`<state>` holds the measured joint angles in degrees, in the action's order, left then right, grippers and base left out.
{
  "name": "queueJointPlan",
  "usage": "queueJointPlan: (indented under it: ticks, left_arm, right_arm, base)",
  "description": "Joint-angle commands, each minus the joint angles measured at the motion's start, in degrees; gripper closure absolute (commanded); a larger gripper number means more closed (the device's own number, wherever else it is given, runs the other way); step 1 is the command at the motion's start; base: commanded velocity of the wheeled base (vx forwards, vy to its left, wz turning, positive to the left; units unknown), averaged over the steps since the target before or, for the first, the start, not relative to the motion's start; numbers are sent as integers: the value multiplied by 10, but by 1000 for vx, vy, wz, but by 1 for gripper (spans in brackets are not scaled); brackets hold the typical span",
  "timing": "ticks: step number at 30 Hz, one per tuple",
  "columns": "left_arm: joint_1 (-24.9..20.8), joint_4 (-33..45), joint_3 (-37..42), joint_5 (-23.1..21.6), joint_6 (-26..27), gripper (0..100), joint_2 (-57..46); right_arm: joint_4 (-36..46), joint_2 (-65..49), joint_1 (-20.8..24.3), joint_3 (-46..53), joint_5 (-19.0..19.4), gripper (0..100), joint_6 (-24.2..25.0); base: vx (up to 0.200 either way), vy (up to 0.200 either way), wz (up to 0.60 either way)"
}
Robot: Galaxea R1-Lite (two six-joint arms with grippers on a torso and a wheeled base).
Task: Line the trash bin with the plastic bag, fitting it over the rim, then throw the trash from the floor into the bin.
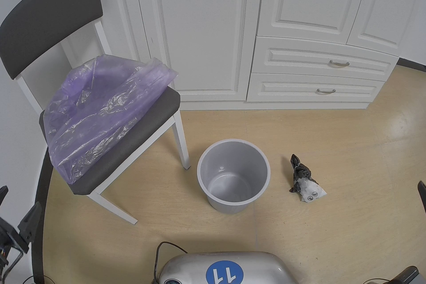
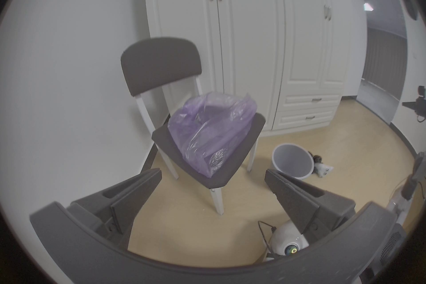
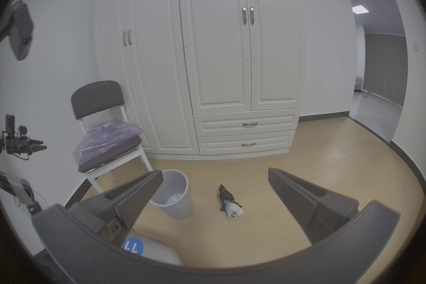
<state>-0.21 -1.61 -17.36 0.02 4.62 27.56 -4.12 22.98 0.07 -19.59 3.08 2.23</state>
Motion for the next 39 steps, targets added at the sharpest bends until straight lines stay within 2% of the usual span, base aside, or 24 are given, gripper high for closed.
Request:
queueJointPlan:
  ticks: [1, 2, 3, 6, 9, 11, 15, 19, 29, 31, 33, 35, 36, 39]
  left_arm:
    - [-26, -76, -69, 79, -10, 0, 326]
    - [-27, -78, -70, 81, -13, 0, 329]
    - [-46, -100, -88, 108, -36, 0, 365]
    - [-102, -103, -102, 169, -60, 0, 396]
    - [-159, -101, -94, 233, -63, 0, 404]
    - [-185, -102, -82, 271, -61, 0, 412]
    - [-191, -108, -77, 324, -64, 0, 449]
    - [-182, -110, -84, 328, -64, 0, 473]
    - [-74, -205, -94, 324, -58, 0, 564]
    - [-64, -218, -96, 321, -58, 0, 569]
    - [-41, -244, -95, 298, -58, 0, 579]
    - [-35, -249, -94, 281, -59, 0, 581]
    - [-28, -250, -92, 259, -59, 0, 581]
    - [-23, -251, -94, 240, -62, 0, 582]
  right_arm:
    - [-122, 252, 41, -48, -87, 0, 15]
    - [-125, 254, 44, -49, -91, 0, 16]
    - [-146, 276, 82, -48, -134, 0, 39]
    - [-165, 311, 161, -49, -208, 0, 78]
    - [-178, 337, 201, -50, -260, 0, 89]
    - [-189, 345, 207, -49, -270, 0, 89]
    - [-198, 349, 215, -48, -270, 0, 88]
    - [-198, 349, 215, -49, -270, 0, 90]
    - [-199, 349, 215, -53, -268, 0, 100]
    - [-198, 349, 215, -55, -268, 0, 101]
    - [-198, 348, 215, -58, -268, 0, 102]
    - [-198, 347, 214, -59, -268, 0, 102]
    - [-198, 346, 214, -60, -268, 0, 102]
    - [-198, 348, 209, -62, -269, 0, 105]
  base:
    - [0, 0, 0]
    - [0, 0, 0]
    - [0, 0, 0]
    - [0, 0, 0]
    - [0, 0, 0]
    - [0, 0, 0]
    - [0, 0, 0]
    - [0, 0, 0]
    - [0, 0, 0]
    - [0, 0, 0]
    - [0, 0, 0]
    - [0, 0, 0]
    - [0, 0, 0]
    - [0, 0, 0]
